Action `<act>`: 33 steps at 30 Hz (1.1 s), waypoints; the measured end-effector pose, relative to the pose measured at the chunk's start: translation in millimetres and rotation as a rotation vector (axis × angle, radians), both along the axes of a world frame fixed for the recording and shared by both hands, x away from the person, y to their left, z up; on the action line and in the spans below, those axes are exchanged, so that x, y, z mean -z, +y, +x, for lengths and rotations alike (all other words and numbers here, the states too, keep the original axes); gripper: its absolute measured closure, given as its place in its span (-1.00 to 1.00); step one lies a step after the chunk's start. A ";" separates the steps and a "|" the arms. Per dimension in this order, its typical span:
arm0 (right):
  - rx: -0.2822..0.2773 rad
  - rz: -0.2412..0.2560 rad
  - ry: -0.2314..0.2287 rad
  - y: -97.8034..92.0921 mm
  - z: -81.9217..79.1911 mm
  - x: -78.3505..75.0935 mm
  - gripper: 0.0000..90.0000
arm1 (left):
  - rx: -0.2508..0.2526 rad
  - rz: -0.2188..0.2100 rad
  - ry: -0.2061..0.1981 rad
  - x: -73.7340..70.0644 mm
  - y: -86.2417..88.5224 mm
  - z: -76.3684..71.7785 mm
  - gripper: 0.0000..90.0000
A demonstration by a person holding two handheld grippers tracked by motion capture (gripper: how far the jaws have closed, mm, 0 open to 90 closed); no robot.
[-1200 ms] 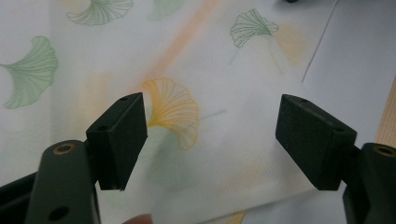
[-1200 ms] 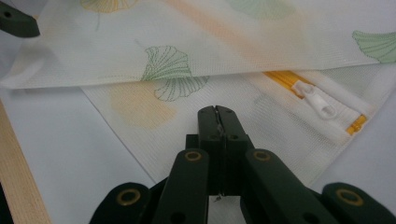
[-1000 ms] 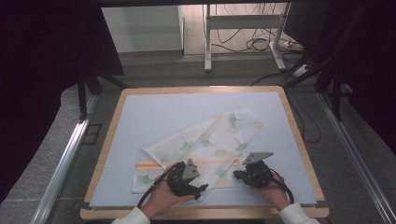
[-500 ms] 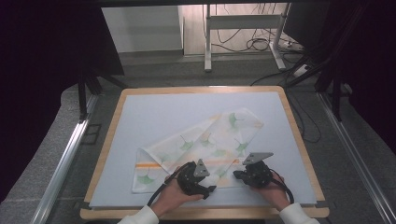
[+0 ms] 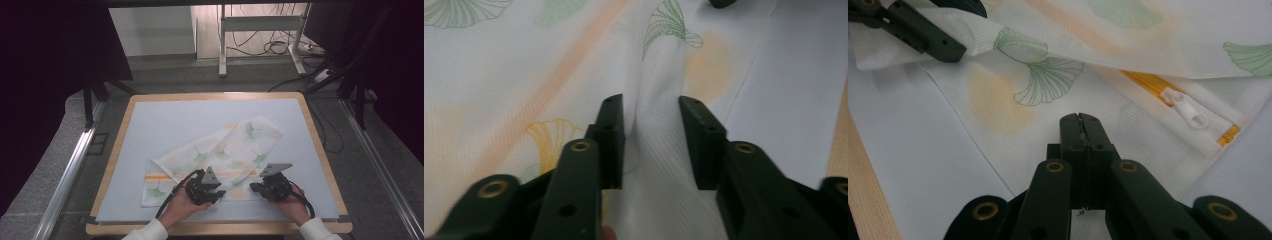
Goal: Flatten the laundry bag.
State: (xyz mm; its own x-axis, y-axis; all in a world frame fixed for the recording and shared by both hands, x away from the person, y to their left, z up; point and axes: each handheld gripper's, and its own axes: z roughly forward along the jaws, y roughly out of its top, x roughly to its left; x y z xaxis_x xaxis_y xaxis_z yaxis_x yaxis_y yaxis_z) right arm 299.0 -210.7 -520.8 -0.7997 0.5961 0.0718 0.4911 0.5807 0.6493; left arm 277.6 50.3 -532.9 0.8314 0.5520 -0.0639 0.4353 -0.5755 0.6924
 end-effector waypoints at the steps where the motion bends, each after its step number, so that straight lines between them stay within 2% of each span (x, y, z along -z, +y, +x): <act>1: 0.000 -0.001 -0.001 0.0 0.0 0.0 0.98 | -0.006 0.002 -0.004 -0.1 0.2 0.0 0.57; 6: -0.006 -0.004 -0.004 0.1 0.0 -0.1 0.98 | -0.016 0.009 -0.003 -0.8 2.3 0.5 0.84; 11: -0.008 -0.006 -0.006 -0.1 0.1 -0.3 0.98 | -0.025 0.007 -0.023 -1.3 2.3 -0.9 0.93; 15: -0.008 -0.006 -0.007 -0.2 0.1 -0.2 0.98 | -0.032 0.002 -0.035 -3.7 4.9 -0.5 0.95; 24: -0.008 -0.006 -0.006 -0.2 0.1 -0.2 0.98 | -0.066 -0.038 -0.061 -12.8 16.7 3.0 0.97; 33: -0.008 -0.004 -0.005 -0.5 0.1 -0.1 0.98 | -0.104 -0.076 -0.065 -21.7 29.7 15.7 0.97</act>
